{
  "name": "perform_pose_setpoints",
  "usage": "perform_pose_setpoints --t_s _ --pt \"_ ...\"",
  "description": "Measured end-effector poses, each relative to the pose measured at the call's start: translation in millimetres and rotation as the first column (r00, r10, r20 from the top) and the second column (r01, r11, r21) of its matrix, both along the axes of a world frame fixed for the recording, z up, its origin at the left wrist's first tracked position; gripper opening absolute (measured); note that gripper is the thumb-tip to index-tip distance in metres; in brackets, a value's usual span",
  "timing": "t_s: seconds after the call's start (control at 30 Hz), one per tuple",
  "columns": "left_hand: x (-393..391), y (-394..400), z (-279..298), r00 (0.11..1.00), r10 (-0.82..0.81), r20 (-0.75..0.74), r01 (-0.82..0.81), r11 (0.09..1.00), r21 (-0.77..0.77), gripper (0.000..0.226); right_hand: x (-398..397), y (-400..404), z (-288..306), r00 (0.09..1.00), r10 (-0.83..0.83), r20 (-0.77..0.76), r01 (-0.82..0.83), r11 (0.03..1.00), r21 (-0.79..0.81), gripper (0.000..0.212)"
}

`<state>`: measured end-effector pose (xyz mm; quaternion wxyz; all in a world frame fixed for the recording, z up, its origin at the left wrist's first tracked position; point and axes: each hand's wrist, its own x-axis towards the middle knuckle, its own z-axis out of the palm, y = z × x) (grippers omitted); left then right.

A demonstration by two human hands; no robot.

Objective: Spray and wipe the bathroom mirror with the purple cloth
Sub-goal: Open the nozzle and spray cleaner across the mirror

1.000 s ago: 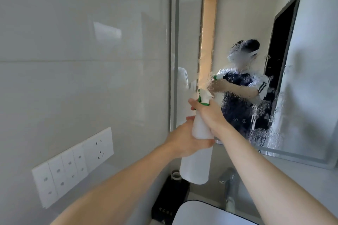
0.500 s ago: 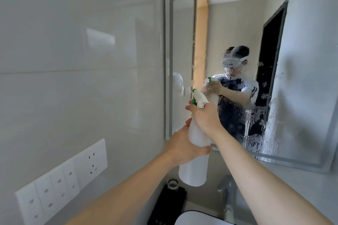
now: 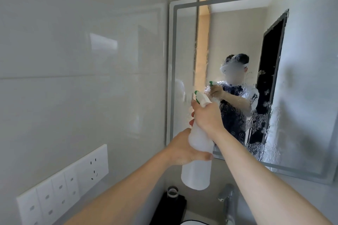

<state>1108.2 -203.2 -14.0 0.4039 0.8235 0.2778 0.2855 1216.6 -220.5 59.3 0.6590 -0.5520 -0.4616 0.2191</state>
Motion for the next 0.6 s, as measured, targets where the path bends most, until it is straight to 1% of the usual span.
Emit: perform_pose_setpoints --t_s 0.1,0.17,0.27,0.33,0.43,0.6 --pt "1 -2 6 1.0 -0.004 -0.006 0.004 1.0 0.024 0.067 5 -3 3 1.0 -0.015 -0.002 0.015 1.0 -0.006 0.024" --pt "2 -3 13 1.0 -0.008 -0.009 0.008 0.999 0.041 0.065 8 -3 8 1.0 0.01 -0.011 -0.01 1.0 -0.013 0.023" --pt "2 -3 29 0.999 -0.027 -0.029 0.028 0.997 0.066 0.054 13 -4 21 0.996 0.062 -0.061 -0.062 0.998 0.003 0.017" --pt "1 -2 39 0.999 -0.034 -0.036 0.036 0.997 0.073 0.045 15 -4 31 0.997 0.056 -0.055 -0.057 0.998 -0.023 0.02" --pt "-1 -1 48 0.998 -0.027 -0.051 0.032 0.995 0.094 0.038 14 -5 42 0.998 0.065 -0.022 -0.066 0.996 -0.063 0.027" --pt "-3 -1 53 0.999 -0.003 -0.047 0.008 0.994 0.107 0.036 11 0 46 0.998 0.06 0.012 -0.06 0.997 -0.051 0.031"
